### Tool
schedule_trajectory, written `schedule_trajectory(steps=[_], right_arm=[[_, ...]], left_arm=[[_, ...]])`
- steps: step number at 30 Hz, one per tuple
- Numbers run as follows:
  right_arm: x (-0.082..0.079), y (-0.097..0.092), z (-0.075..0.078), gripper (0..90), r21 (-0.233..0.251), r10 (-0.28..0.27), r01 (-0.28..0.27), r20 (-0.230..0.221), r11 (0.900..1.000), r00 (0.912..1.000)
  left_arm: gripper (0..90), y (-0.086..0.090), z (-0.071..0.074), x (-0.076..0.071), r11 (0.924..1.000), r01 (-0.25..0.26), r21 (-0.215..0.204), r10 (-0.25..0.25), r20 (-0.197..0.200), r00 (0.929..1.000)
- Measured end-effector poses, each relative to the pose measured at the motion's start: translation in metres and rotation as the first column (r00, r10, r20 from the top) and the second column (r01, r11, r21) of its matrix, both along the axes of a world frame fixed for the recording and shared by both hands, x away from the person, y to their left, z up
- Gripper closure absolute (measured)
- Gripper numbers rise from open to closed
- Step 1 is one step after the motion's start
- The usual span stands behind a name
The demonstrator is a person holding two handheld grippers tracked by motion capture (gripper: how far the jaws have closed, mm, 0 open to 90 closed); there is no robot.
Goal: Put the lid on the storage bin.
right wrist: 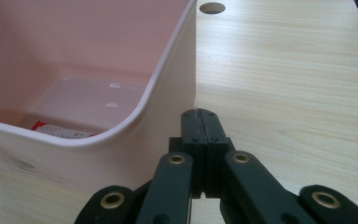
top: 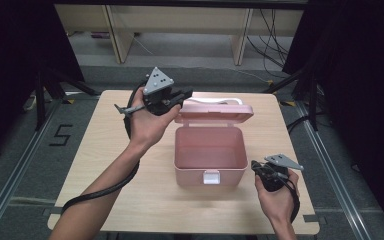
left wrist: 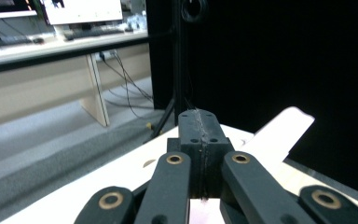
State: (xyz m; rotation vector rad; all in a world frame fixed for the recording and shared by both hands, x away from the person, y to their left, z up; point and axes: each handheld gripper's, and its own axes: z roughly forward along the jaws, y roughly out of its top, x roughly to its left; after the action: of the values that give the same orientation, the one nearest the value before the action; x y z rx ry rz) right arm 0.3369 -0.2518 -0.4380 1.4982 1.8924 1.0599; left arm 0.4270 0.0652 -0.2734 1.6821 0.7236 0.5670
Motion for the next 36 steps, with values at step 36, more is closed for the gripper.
schedule_trajectory(steps=[36], right_arm=[[-0.013, 0.013, -0.004, 90.0, 0.011, 0.019, -0.019, 0.012, 0.9998, 0.9997]], left_arm=[[90.0, 0.004, -0.089, -0.037, 0.9895, 0.092, 0.111, -0.075, -0.149, 0.986]])
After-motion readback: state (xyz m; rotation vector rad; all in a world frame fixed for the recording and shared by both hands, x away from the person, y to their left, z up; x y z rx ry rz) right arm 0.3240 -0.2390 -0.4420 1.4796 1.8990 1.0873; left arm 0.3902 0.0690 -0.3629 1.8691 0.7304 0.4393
